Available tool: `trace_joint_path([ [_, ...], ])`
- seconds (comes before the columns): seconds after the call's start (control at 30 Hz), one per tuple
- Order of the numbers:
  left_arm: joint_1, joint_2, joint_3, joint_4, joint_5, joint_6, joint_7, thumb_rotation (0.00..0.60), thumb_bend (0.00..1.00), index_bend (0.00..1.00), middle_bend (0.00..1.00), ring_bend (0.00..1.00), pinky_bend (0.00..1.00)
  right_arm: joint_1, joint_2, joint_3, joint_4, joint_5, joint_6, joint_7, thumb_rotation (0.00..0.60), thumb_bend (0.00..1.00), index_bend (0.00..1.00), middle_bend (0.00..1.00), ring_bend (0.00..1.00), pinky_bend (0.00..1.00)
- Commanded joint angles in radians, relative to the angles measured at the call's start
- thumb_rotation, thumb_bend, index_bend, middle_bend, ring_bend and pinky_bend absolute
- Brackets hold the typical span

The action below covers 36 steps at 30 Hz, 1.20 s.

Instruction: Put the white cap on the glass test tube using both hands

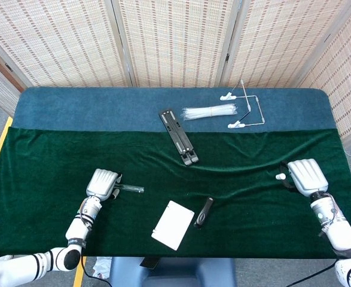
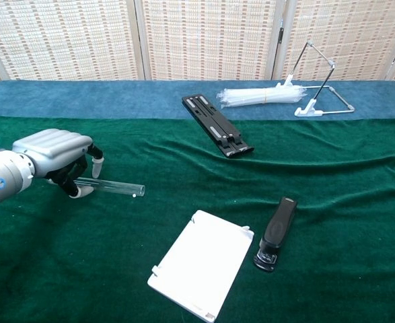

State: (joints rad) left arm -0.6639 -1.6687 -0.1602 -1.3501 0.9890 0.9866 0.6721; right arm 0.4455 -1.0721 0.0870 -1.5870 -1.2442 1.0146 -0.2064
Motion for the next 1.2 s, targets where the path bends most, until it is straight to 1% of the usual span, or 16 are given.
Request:
trace_joint_path([
  [0.03,-0.003,-0.003,0.003,0.002,-0.002,0.004,0.002,0.600,0.37,0.50,0.83,0.72,0.81,0.001,-0.002,0.000,0.002,0.001,-0.002,0.001,0.600,0.65,0.68,1.00,1.00,1.00],
  [0.3,-0.011,-0.006,0.010,0.009,-0.017,0.012,0.006,0.600,0.37,0.54,0.83,0.72,0.81,0.002,-0.004,-0.001,0.009,0.002,-0.006,0.006,0.600,0.65,0.68,1.00,1.00,1.00],
  [0.57,-0.014,-0.007,0.018,0.027,-0.022,0.005,-0.016,0.600,0.43,0.59,0.84,0.74,0.81,0.001,-0.003,0.000,0.010,0.002,-0.005,0.015,0.600,0.65,0.68,1.00,1.00,1.00],
  [0.7,-0.013,-0.005,0.019,0.028,-0.013,0.007,-0.039,0.600,0.44,0.62,0.85,0.74,0.81,-0.001,0.001,0.001,0.006,0.000,0.000,0.019,0.600,0.65,0.68,1.00,1.00,1.00],
  [0.83,-0.010,0.003,0.018,0.024,0.015,0.006,-0.092,0.600,0.48,0.64,0.87,0.75,0.82,-0.003,0.010,0.006,-0.011,-0.009,0.011,0.032,0.600,0.65,0.68,1.00,1.00,1.00],
  [1.0,-0.001,0.032,0.005,-0.013,0.069,0.003,-0.214,0.600,0.52,0.66,0.88,0.77,0.83,-0.005,0.039,0.014,-0.065,-0.052,0.032,0.077,0.600,0.66,0.69,1.00,1.00,1.00],
  [1.2,0.016,0.087,-0.014,-0.119,0.150,0.022,-0.369,0.600,0.53,0.67,0.88,0.77,0.83,0.008,0.094,0.027,-0.177,-0.141,0.057,0.127,0.600,0.66,0.69,1.00,1.00,1.00],
])
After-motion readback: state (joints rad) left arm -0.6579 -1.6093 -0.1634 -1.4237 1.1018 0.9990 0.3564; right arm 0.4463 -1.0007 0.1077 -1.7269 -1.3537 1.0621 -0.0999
